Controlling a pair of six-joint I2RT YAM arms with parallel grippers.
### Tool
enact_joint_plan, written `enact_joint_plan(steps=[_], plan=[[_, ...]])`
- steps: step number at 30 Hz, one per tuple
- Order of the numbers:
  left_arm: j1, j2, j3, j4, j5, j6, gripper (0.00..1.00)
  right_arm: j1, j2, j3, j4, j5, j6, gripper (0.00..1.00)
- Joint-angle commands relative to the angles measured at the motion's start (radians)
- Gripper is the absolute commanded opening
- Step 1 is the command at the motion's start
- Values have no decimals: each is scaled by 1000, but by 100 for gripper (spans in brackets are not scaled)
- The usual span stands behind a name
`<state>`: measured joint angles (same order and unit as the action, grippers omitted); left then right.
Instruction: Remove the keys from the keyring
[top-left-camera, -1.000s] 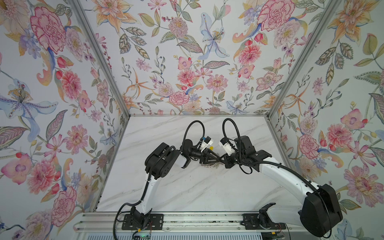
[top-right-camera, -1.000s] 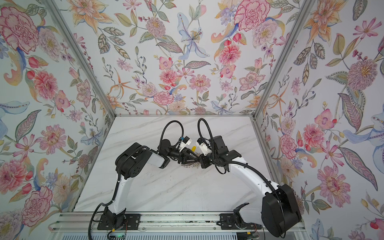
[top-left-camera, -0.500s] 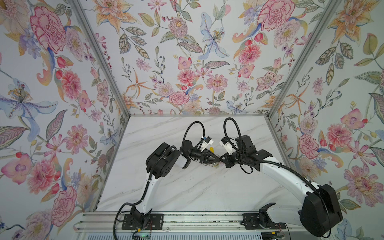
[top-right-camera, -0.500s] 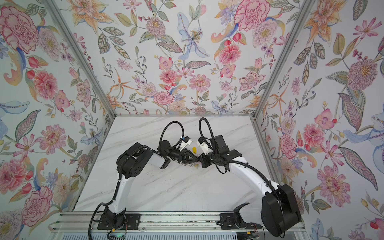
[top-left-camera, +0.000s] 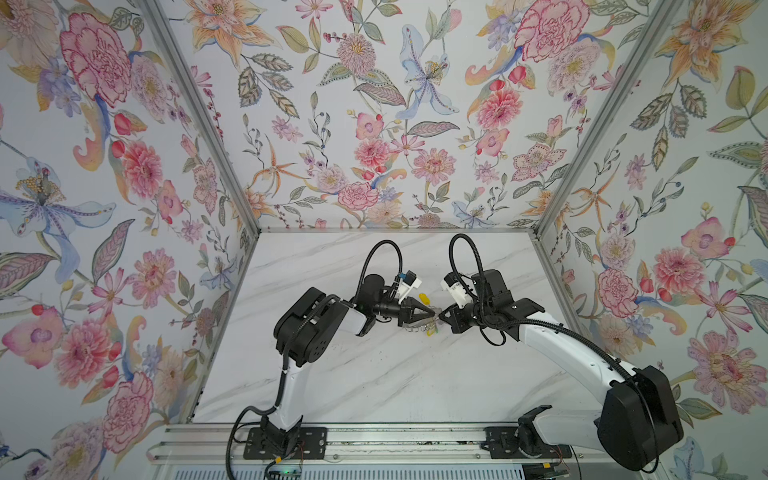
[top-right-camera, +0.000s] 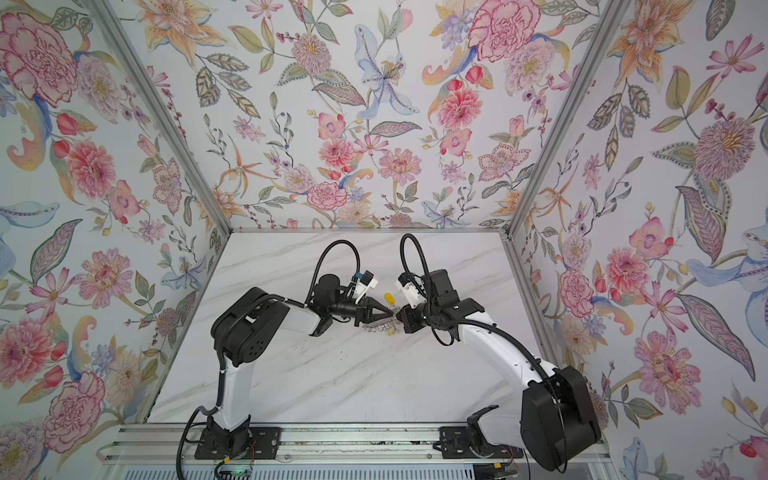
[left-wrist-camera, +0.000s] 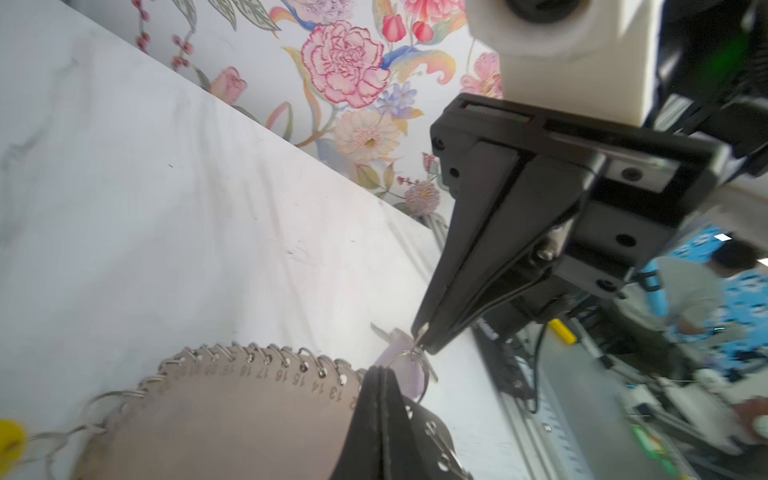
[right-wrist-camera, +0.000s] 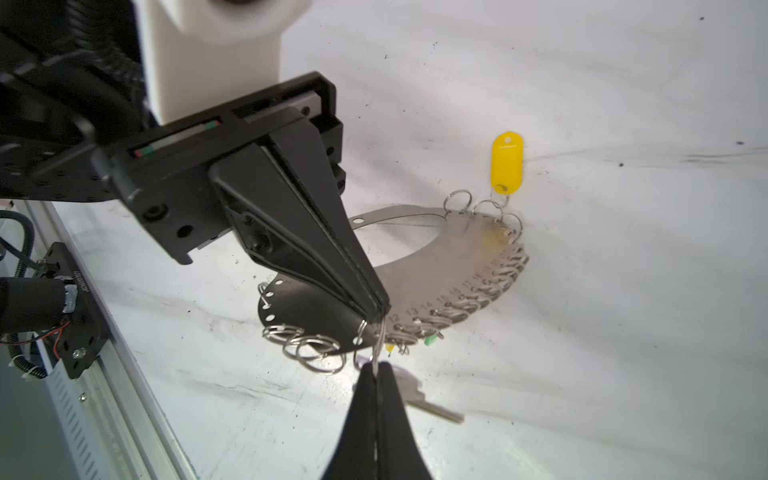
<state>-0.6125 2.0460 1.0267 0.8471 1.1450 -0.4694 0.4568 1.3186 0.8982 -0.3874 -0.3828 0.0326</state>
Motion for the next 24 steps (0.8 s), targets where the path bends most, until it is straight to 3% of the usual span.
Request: enact_joint_plan(steps=[1, 3, 8, 17, 24], plan=[[-26, -96, 82, -604, -147, 542, 4, -5, 12, 26, 27, 25, 6, 4], [-16, -103, 54, -516, -155, 476, 2, -5, 22, 26, 31, 26, 4, 3], [-16, -119, 29, -515, -177, 478, 0, -4, 9, 12, 45, 35, 10, 3], [-10, -217, -122, -274, -215, 330, 0, -6, -6, -26, 77, 61, 29, 3], [-12, -319, -240, -199, -278, 292, 0, 21, 29, 6, 102, 82, 43, 3]])
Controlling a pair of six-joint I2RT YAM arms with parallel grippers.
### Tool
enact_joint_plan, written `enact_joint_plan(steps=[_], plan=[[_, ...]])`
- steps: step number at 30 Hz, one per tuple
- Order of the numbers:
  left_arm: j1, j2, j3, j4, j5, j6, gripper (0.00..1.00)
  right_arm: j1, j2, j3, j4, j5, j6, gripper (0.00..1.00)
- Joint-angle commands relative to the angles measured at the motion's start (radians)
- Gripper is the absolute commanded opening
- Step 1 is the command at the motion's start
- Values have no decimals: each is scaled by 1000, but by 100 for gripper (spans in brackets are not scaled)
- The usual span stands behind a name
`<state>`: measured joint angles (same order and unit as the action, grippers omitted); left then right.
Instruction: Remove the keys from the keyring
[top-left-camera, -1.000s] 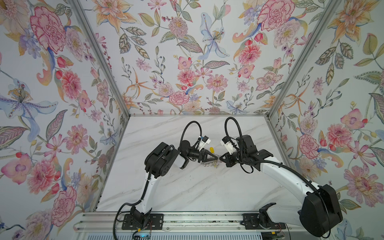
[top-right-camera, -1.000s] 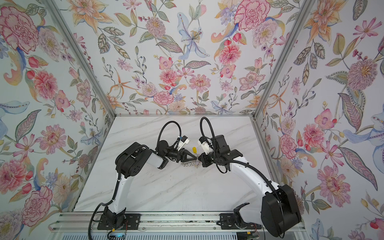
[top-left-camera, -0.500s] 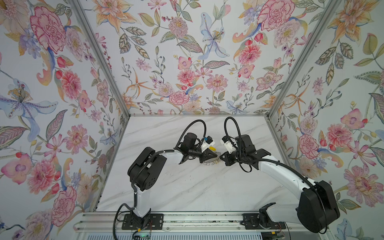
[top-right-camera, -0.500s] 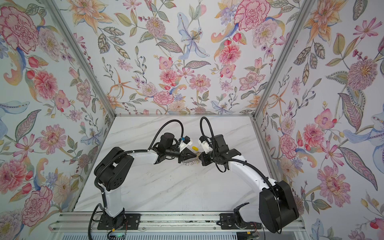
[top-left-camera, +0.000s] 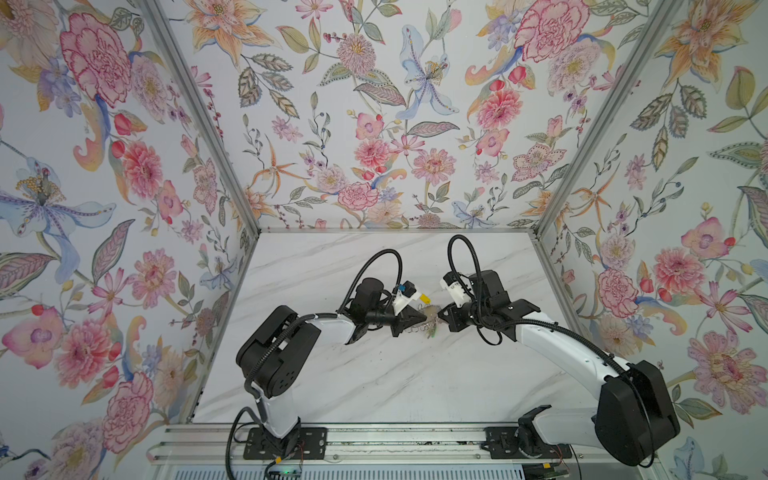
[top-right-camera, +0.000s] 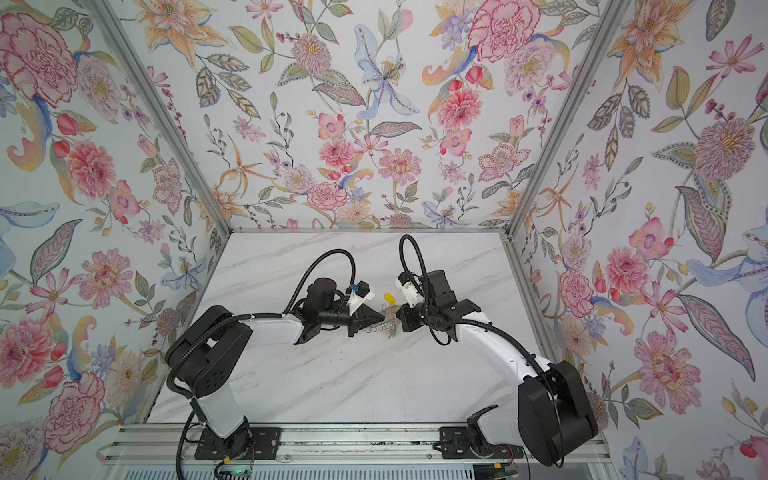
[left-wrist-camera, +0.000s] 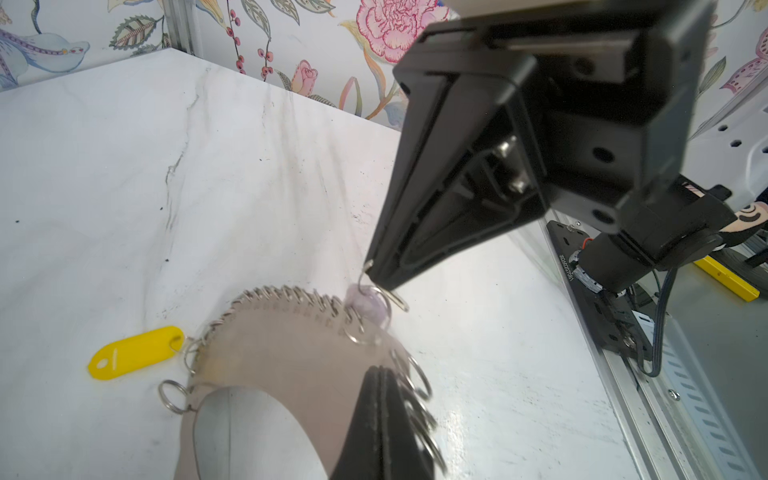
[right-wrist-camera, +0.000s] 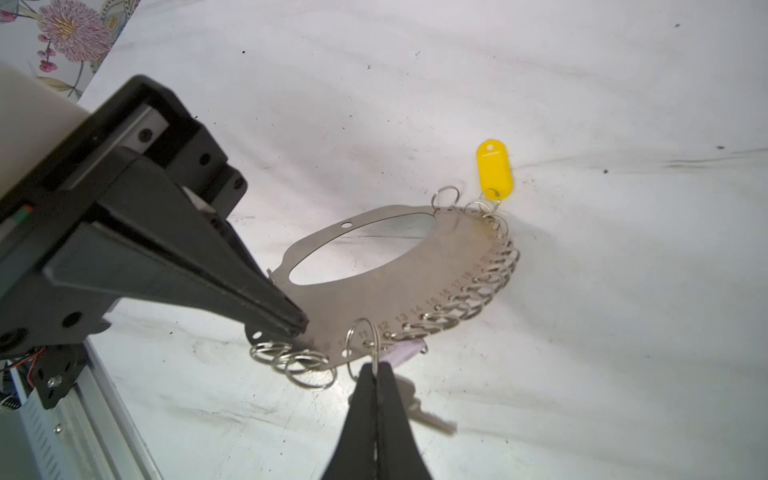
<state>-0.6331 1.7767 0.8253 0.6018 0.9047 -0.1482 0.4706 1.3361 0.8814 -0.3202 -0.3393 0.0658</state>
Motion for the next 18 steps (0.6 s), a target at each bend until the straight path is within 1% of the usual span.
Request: enact_joint_plan(steps=[1, 4, 5, 6, 7, 9, 11, 14, 18], plan=[[9, -61, -55, 62, -50, -39, 0, 14, 20, 27, 39, 38, 11, 3], [10, -82, -105, 139, -63, -90, 0, 34, 36, 28, 63, 23, 12, 3], [10, -78, -104, 134, -61, -94, 0, 38, 42, 28, 71, 20, 11, 3], [10, -75, -101, 125, -62, -93, 2, 43, 46, 29, 72, 20, 6, 3], [10, -75, -102, 121, -69, -96, 9, 45, 50, 31, 67, 19, -3, 3], [10, -79, -98, 107, -77, -90, 16, 45, 56, 38, 50, 16, -24, 3], [10, -83, -75, 51, -105, -60, 33, 45, 54, 41, 32, 10, -44, 3], [16, -73, -18, -47, -140, -5, 44, 42, 40, 38, 20, -17, -69, 3], [27, -18, 78, -155, -67, 63, 53, 41, 20, 34, -7, -47, -103, 4]])
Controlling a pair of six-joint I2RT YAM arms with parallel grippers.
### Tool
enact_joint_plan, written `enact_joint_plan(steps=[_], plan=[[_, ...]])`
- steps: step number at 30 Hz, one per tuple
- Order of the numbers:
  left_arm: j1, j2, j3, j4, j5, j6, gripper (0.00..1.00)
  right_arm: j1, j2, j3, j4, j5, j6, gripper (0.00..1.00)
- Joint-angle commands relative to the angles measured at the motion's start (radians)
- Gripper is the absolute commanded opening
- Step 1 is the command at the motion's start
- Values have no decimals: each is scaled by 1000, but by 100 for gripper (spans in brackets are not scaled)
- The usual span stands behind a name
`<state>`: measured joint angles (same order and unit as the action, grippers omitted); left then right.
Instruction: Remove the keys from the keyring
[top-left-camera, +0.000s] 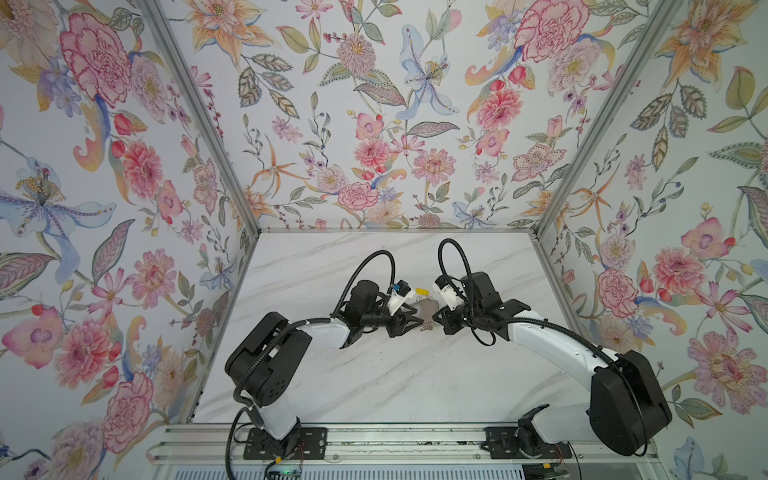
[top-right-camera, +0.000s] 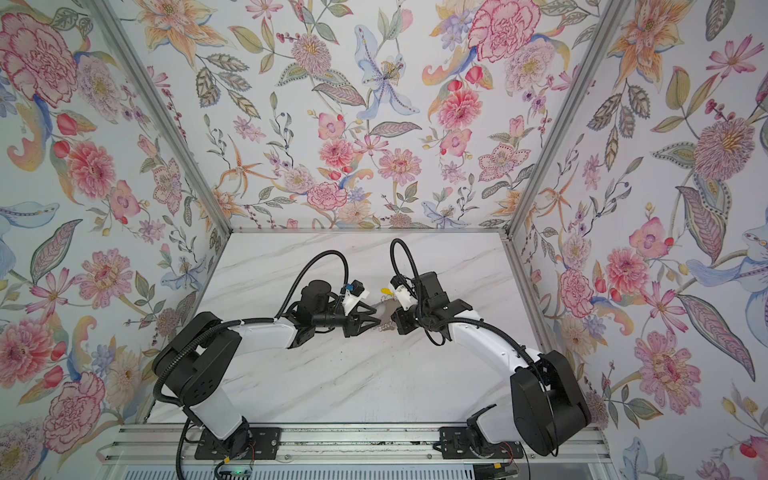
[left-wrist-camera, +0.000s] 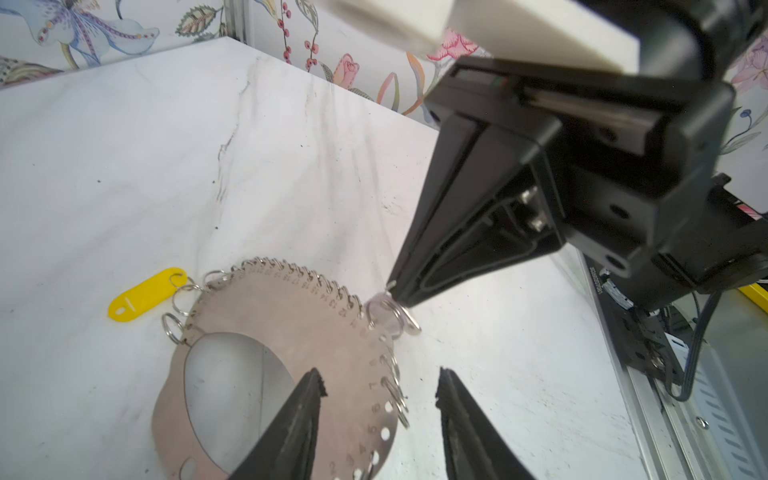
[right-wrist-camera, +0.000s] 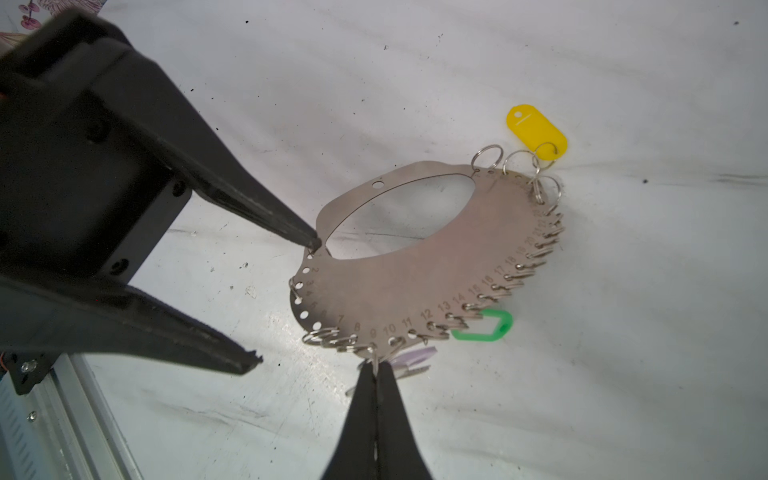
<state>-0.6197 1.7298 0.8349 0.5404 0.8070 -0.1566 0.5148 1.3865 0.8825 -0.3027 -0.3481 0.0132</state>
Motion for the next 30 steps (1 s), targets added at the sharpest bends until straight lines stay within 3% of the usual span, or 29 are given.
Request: enact_joint_plan(steps=[1, 5, 10, 17, 30], plan=[[14, 46, 98, -137, 50, 114, 55, -5, -37, 32, -32, -39, -57, 4], [-1, 124, 233, -373, 92, 322, 61, -15, -42, 38, -69, -34, -76, 4], [-5, 215, 352, -542, 119, 466, 62, -14, -24, 78, -148, 38, -103, 5], [-21, 275, 410, -519, 123, 447, 62, -7, 0, 118, -264, 339, -100, 3], [-51, 347, 490, -387, 171, 364, 62, -40, 33, 41, -147, 434, -73, 3]])
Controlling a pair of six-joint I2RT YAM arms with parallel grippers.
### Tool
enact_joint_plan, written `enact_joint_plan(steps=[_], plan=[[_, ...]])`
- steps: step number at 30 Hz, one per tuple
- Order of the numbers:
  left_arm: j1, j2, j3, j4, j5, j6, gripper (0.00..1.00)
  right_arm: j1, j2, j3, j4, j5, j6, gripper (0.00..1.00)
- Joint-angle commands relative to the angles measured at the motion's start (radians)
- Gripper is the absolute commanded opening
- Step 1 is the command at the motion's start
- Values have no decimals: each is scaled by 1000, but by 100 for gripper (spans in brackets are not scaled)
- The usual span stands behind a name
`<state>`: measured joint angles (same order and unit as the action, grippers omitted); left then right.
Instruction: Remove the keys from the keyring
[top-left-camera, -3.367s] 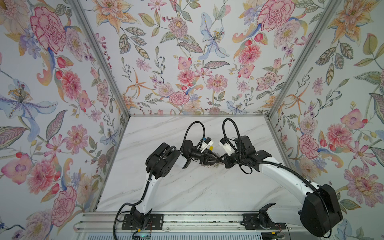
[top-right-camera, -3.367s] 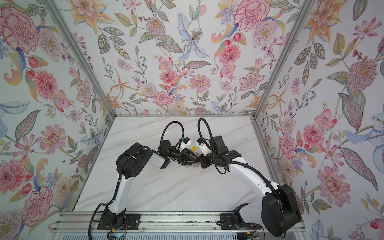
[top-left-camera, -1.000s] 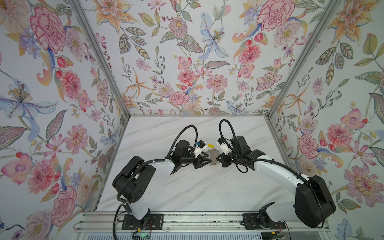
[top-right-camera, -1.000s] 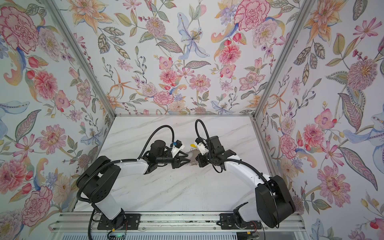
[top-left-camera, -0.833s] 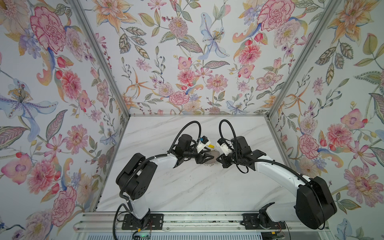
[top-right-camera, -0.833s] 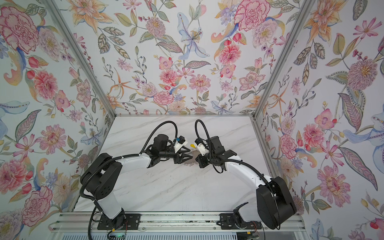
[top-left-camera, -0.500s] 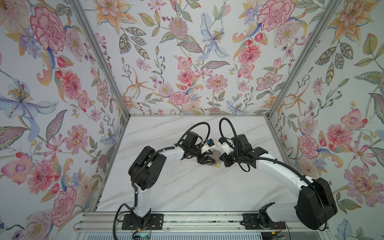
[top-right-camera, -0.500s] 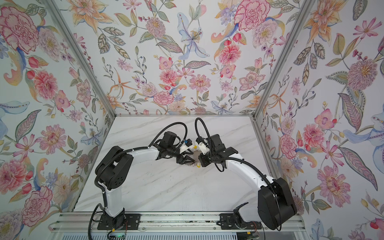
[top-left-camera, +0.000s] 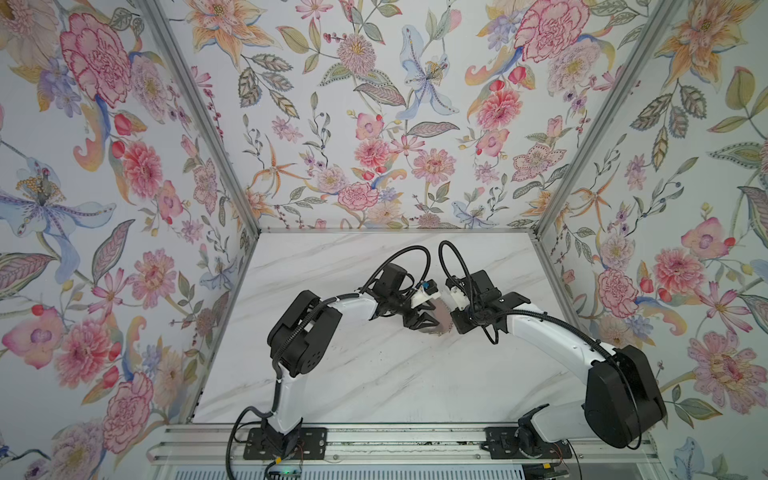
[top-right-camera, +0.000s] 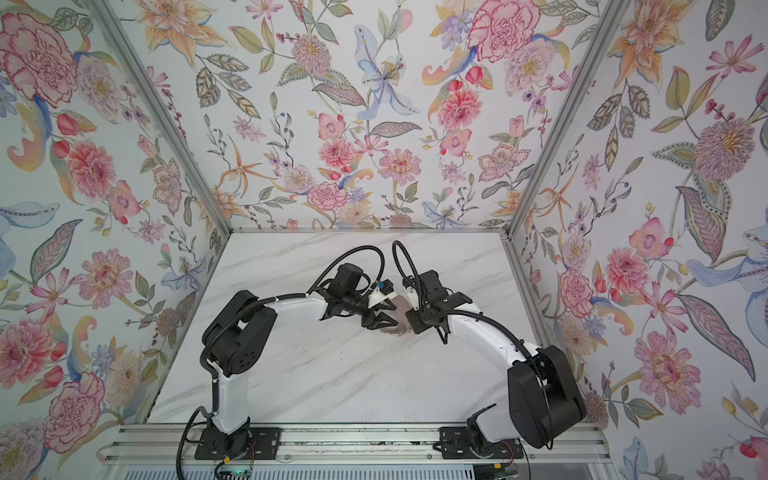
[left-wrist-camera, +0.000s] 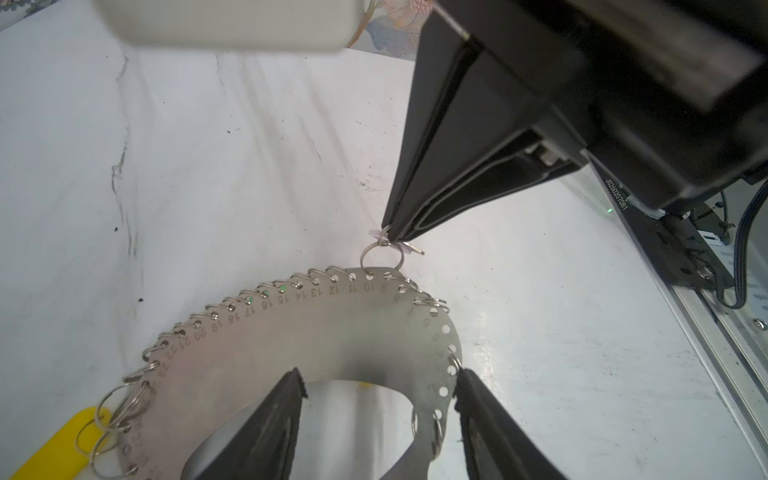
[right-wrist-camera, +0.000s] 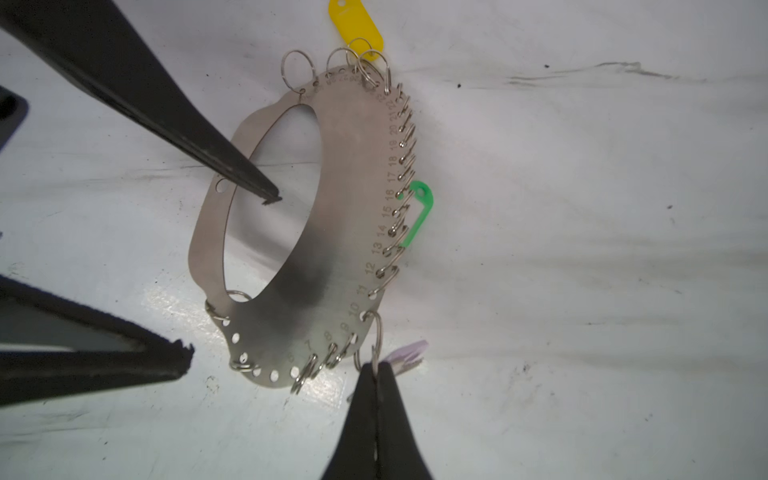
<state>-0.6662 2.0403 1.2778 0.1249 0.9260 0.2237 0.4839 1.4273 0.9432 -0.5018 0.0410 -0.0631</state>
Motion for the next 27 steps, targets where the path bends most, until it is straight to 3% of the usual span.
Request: enact_joint_plan(steps=[1, 11, 17, 27], plan=[[-4, 52, 66, 31, 71, -19, 63, -10, -11, -28, 73, 40, -2, 3], [-6, 219, 256, -30, 162, 143, 65, -42, -125, -184, 322, -60, -64, 2], [-14, 272, 306, 43, 217, 87, 63, -50, -132, -190, 320, -99, -80, 2], [-34, 312, 428, -140, 238, 179, 56, -54, -101, -164, 302, -98, -73, 2]])
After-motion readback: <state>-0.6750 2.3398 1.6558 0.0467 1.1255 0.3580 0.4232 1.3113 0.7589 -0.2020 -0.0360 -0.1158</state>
